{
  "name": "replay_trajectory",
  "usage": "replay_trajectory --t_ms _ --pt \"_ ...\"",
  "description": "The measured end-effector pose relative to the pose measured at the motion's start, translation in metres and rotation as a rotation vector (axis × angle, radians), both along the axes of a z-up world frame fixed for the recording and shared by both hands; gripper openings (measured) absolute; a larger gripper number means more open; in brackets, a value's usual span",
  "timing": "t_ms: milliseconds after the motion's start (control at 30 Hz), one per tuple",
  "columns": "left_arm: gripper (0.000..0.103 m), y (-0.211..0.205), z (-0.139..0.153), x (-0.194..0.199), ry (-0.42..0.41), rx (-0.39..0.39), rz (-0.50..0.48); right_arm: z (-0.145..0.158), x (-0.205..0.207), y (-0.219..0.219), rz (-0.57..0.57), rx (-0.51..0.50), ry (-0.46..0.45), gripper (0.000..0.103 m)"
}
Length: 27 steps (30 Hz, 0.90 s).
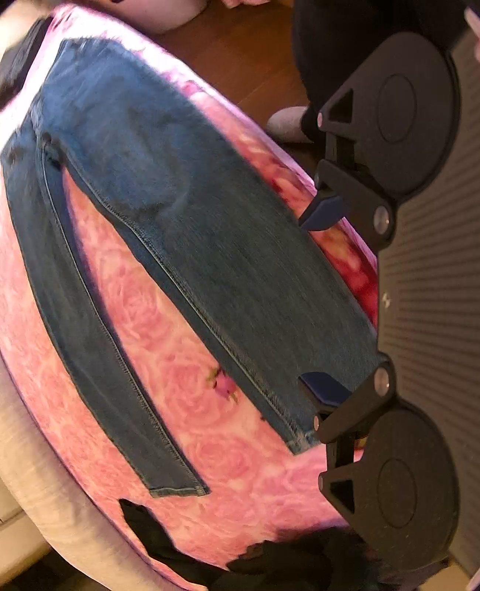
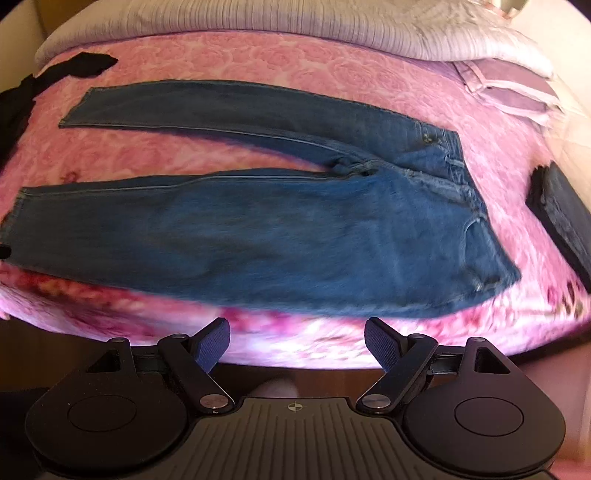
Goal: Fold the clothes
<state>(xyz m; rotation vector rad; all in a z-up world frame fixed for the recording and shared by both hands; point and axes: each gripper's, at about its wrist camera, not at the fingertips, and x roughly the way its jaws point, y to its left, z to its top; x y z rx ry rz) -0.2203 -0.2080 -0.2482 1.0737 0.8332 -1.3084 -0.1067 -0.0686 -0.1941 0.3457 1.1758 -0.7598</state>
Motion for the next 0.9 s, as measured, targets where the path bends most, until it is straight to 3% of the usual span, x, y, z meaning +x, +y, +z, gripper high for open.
replay_trajectory --t_ms 133,300,633,833,900 --pt "0.081 -0.02 -0.003 -0.032 -0.002 0.024 0.078 0.0 -0.025 -0.048 0.085 -0.015 -0.004 0.083" --pt "0.079 -0.026 -0.031 -0.077 -0.104 0.01 -0.097 -0.006 -0.049 -0.082 0.214 -0.091 0.035 0.083" --pt "0.075 -0.037 -0.087 -0.166 -0.304 -0.02 -0.441 -0.041 -0.066 -0.103 0.255 -0.071 0.125 0.083" --pt "0.065 -0.045 -0.125 -0.183 -0.4 -0.051 -0.5 -0.064 -0.057 -0.097 0.295 -0.072 0.141 0.083" --pt "0.066 -0.044 -0.129 -0.178 -0.438 -0.075 -0.506 -0.071 -0.054 -0.096 0.31 -0.071 0.144 0.083"
